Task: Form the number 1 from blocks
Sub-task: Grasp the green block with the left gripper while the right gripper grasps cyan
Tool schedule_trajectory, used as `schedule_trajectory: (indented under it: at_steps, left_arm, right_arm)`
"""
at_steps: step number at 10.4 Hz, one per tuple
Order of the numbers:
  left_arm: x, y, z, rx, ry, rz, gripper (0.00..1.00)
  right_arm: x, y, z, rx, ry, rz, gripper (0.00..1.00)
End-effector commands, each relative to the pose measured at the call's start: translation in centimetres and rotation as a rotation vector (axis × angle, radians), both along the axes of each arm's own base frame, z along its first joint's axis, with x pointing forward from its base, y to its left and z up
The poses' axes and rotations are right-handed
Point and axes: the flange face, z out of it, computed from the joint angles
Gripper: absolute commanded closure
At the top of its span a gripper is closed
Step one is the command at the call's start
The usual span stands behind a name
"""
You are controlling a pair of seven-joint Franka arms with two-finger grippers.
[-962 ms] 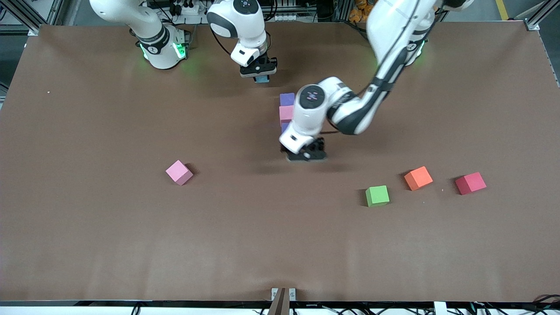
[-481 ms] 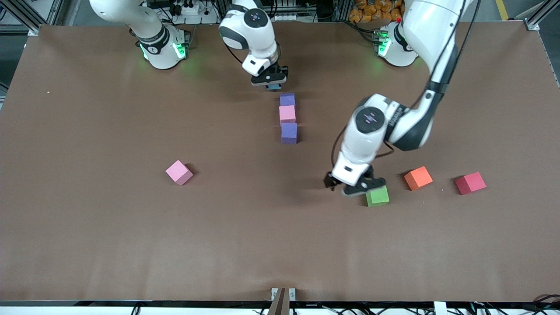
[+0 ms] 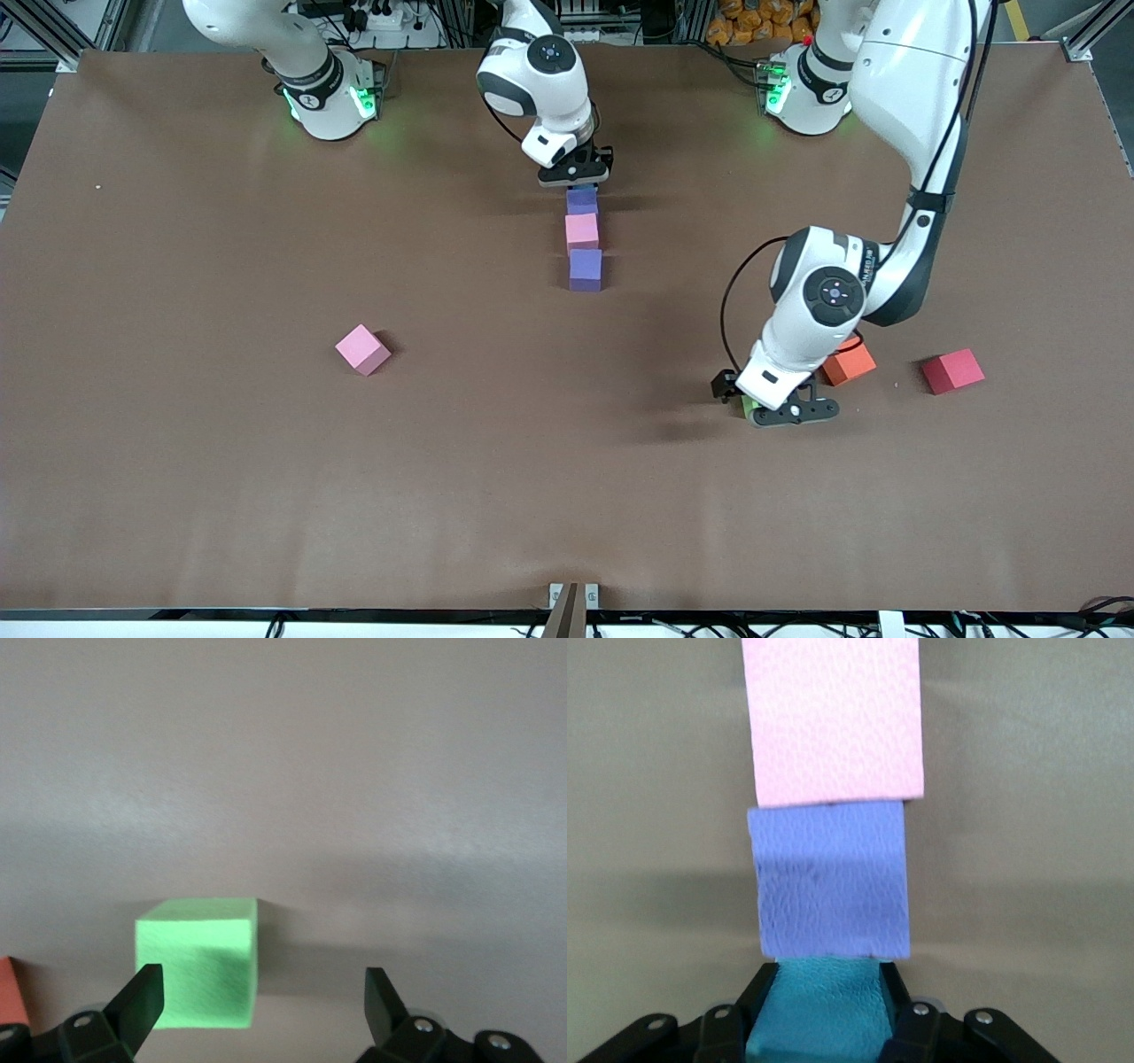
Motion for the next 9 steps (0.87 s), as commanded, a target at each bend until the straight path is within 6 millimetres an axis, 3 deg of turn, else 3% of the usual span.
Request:
schedule_trajectory:
  at_steps: [1,3,7,8,9]
  left_arm:
    - [0.2,0.9,-0.9,-0.001,0.02,-0.009,0.0]
    - [0.1,2.5,-2.4,0.019,0.045,-0.002,0.0]
    - [-0.4,2.8,-5.1,0.034,0.084,0.004,0.0]
    - [-0.4,2.9,-5.3,0.036,0.087,-0.001,0.07]
    - [-0.5,2.7,-5.6,0.037,0.09,-0.005,0.6]
  right_arm:
    - [0.8,0.3,-0.2,-0.013,-0.027,0.001,0.52]
    - [1.3,-0.2,-0.5,-0.03,-0.045,0.018,0.51]
    - [1.5,-0.5,-0.6,-0.049,-0.051,0.035,0.48]
    - [1.7,-0.6,-0.6,-0.049,-0.053,0.031,0.48]
    - [2.1,-0.6,-0.5,-0.047,-0.056,0.025,0.45]
